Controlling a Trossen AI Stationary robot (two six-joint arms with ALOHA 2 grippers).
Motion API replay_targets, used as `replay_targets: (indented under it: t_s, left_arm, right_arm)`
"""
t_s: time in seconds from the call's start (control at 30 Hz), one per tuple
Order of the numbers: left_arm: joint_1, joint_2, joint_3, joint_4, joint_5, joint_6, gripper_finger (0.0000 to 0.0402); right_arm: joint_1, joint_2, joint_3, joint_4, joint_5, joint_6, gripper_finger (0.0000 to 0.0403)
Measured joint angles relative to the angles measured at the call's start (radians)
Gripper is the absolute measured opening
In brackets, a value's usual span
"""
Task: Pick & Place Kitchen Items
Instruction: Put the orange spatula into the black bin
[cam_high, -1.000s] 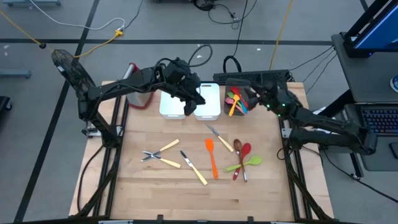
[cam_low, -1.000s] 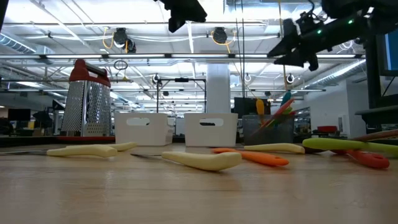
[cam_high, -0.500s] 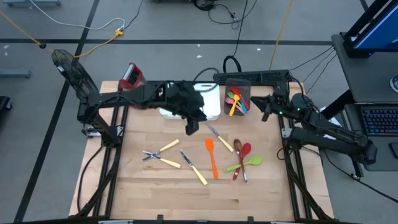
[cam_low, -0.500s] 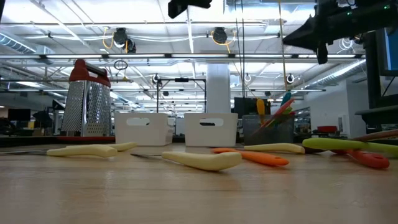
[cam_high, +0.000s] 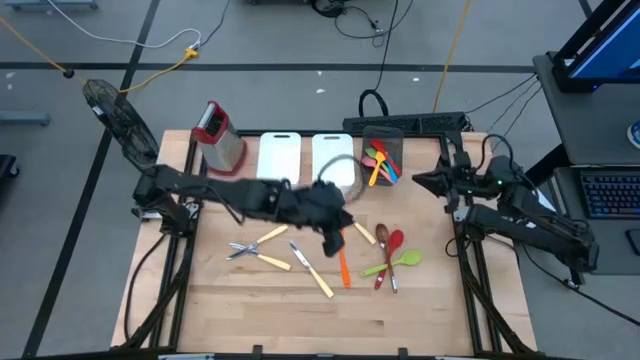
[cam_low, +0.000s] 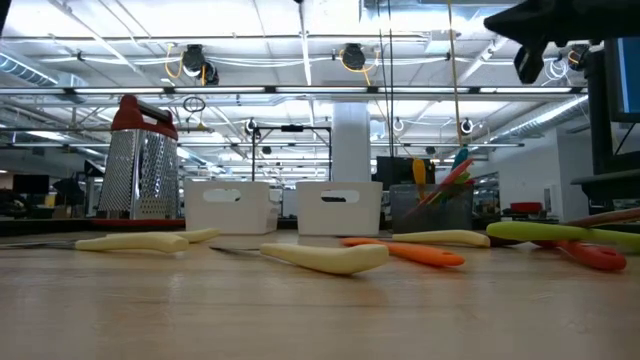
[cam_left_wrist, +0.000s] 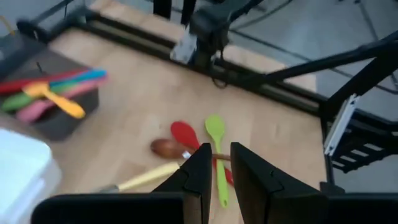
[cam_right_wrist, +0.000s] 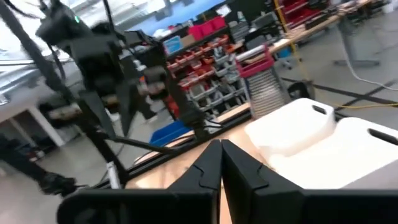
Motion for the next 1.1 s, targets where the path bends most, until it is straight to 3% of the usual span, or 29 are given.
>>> replay_targets:
  t_s: [0.2, 0.47, 0.63, 0.8, 1.1]
  left_arm:
    - [-0.045, 0.138, 0.000, 0.017, -0.045, -0.193, 0.0062]
    - [0.008, 0.281, 0.000, 0.045, 0.074, -0.643, 0.0060]
    - [0.035, 0.313, 0.000, -0.117, 0.099, -0.917, 0.0014]
    - [0.038, 0.331, 0.000, -0.191, 0.122, -1.016, 0.0016]
    - [0.043, 0.376, 0.000, -0.075, 0.157, -0.925, 0.0035]
  right_arm:
    - [0.000, -0.096, 0.000, -0.033, -0.022, 0.001, 0.0002]
    - [0.000, -0.128, 0.000, -0.055, -0.056, 0.027, 0.0001]
    - [0.000, -0.128, 0.000, -0.079, -0.056, 0.022, 0.0002]
    - [0.000, -0.128, 0.000, -0.082, -0.055, -0.004, 0.0002]
    - [0.000, -0.127, 0.000, -0.081, -0.054, -0.029, 0.0002]
